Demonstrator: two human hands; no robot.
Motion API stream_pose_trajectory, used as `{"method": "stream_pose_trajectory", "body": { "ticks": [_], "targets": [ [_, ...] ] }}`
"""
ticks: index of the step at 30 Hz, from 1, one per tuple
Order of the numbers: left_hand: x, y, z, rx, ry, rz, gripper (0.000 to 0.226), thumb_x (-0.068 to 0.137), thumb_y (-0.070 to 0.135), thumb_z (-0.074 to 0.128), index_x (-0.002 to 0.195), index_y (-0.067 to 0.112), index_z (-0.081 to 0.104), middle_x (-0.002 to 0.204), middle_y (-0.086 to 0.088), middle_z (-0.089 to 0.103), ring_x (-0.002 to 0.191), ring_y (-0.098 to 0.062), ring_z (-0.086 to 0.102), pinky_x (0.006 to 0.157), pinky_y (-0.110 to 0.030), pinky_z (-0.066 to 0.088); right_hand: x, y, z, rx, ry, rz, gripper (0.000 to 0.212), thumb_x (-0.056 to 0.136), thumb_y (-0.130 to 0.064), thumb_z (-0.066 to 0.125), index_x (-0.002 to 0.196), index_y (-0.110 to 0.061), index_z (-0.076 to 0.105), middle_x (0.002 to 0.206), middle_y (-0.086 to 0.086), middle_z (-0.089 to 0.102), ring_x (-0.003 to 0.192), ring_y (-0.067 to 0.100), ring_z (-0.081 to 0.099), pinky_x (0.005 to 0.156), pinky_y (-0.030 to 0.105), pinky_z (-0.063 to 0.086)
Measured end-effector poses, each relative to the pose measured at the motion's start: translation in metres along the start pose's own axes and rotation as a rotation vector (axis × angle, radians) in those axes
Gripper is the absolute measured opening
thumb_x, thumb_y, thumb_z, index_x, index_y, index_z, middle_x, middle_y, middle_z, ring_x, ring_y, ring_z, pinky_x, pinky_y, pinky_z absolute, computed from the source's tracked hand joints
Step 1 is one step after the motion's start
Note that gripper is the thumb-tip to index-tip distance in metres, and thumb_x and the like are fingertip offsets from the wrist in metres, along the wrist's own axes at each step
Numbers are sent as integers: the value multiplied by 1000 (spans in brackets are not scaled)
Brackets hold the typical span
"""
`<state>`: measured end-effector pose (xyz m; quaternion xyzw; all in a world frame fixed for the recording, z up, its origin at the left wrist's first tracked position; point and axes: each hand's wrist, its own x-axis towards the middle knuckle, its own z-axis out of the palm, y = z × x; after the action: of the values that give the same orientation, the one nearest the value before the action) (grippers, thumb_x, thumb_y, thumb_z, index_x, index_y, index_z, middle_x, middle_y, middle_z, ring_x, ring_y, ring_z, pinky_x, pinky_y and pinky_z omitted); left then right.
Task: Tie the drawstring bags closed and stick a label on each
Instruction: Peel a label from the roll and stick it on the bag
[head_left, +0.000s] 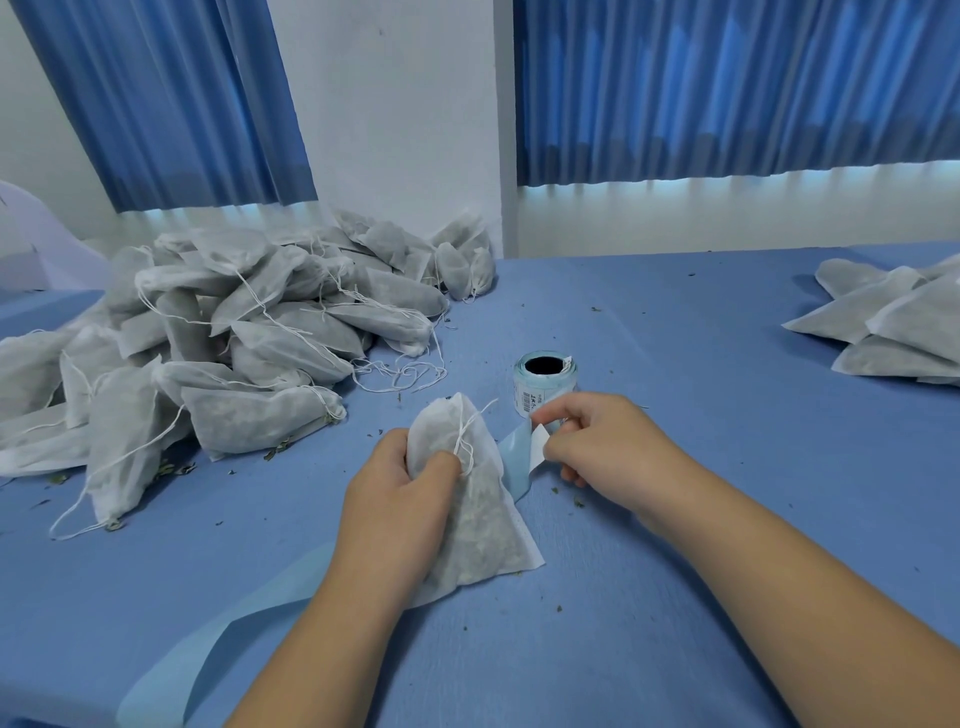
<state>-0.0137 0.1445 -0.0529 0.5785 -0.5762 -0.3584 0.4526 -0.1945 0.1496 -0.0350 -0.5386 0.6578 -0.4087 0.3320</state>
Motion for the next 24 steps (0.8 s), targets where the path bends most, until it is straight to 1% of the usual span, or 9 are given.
{"method": "stream_pose_trajectory", "body": {
  "ticks": [2,6,11,14,16,18,19,21,24],
  "targets": [
    [0,0,0,3,1,1,12,86,27,59,75,23,58,57,20,56,51,2,48,55,-29,33,0,1,0,-9,-3,-6,32,81,-4,52,84,-33,65,62,-7,56,59,14,55,64,28,46],
    [0,0,0,13,12,-5,11,87,27,59,76,22,59,62,14,58,53,1,50,55,-29,34,0,-1,1,-26,-10,-5,36,82,-6,49,93,-34,68,66,-5,55,61,16,52,63,26,43],
    [0,0,0,14,6,-8,9,86,27,59,78,23,61,66,13,60,55,1,51,55,-29,35,-1,-2,0,-35,-9,11,35,85,-11,47,95,-36,68,48,-19,52,50,6,48,42,11,36],
    [-1,0,0,17,7,-14,8,87,27,59,80,23,62,72,10,62,63,-5,55,56,-28,36,-3,-4,-1,-1,-25,28,37,86,-9,44,79,-36,68,41,-22,50,41,-3,45,40,8,33],
    [0,1,0,17,9,-13,8,87,27,58,81,23,62,73,9,63,61,-3,54,56,-28,36,-4,-7,-3,26,-42,50,40,85,-7,42,68,-30,70,39,-20,48,36,-2,39,44,13,33],
    [0,0,0,19,9,-11,8,86,27,59,80,23,62,70,11,61,55,2,52,55,-28,35,-6,-11,-4,42,-55,72,32,84,-6,41,78,-16,71,39,-18,44,39,2,37,49,19,32],
    [1,0,0,20,9,-11,8,86,27,59,80,23,62,68,12,61,54,3,51,55,-28,34,-6,-12,-5,46,-58,78,30,84,-5,40,84,-11,69,38,-17,43,39,2,37,48,19,33],
    [1,-2,0,13,12,-14,8,86,27,59,79,24,62,64,14,60,52,4,51,55,-29,34,-6,-13,-6,36,-59,91,30,83,-3,39,89,-9,68,37,-17,42,38,3,37,46,19,32],
    [1,-3,-1,1,9,-16,7,85,28,60,80,24,63,67,13,62,56,2,53,56,-29,36,-5,-13,-8,-8,-49,111,34,83,-5,39,107,0,61,38,-13,34,45,9,31,53,28,22]
  ]
}}
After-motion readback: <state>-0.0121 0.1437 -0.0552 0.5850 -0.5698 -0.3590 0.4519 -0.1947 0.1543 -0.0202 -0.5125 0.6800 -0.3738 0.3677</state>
